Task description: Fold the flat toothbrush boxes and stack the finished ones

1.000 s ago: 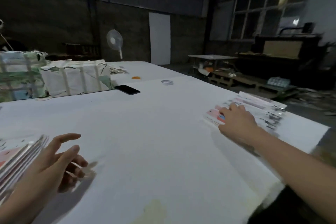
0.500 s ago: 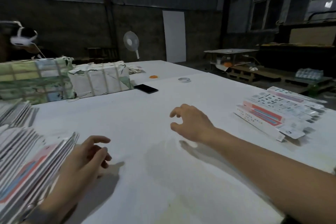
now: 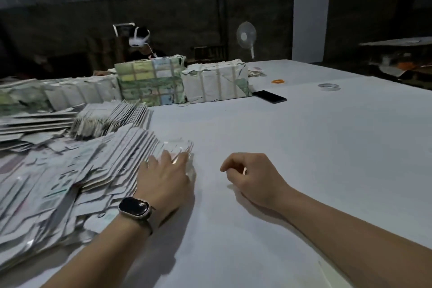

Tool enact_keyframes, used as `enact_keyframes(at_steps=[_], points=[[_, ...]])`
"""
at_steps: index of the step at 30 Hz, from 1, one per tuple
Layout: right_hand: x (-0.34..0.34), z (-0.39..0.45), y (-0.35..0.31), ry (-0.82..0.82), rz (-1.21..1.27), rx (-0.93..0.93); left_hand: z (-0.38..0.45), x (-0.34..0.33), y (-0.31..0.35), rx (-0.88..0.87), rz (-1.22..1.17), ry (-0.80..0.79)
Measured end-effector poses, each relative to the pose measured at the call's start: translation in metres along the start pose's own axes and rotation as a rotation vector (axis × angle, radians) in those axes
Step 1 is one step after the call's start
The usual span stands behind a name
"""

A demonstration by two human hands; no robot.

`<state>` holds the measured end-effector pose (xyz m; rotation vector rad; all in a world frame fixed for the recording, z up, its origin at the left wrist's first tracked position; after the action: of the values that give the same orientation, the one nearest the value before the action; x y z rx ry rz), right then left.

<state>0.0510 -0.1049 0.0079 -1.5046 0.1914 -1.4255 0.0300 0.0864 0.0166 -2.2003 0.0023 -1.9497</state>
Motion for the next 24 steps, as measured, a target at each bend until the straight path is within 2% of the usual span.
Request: enact_keyframes(at_steps=[6, 11, 18, 21, 24], points=[[-0.002, 0.006, 0.003, -0.023, 0.043, 0.012, -0.014, 0.01, 0.019, -0.168, -0.053, 0.12], [-0.002, 0.008, 0.007, -0.002, 0.049, 0.025, -0.02, 0.02, 0.026, -0.248, -0.113, 0.155], [-0.002, 0.01, 0.009, 0.015, 0.06, 0.038, -0.01, 0.026, 0.023, -0.34, -0.278, 0.364], [-0.001, 0.012, 0.01, 0.028, 0.086, 0.037, -0.019, 0.034, 0.025, -0.427, -0.387, 0.528], [0.001, 0.012, 0.006, 0.033, 0.208, 0.065, -0.043, 0.051, 0.037, -0.713, -0.368, 0.845]])
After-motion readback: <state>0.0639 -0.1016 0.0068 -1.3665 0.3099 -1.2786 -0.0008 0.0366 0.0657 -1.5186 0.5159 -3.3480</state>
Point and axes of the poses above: each hand's wrist, its own z-axis towards the middle knuckle, its own x-axis out of the back of the hand, y = z × x, the point moved 4 cm from there along z, towards the middle knuckle, and after that the axes turned 15 degrees about -y, right-handed, at the moved point
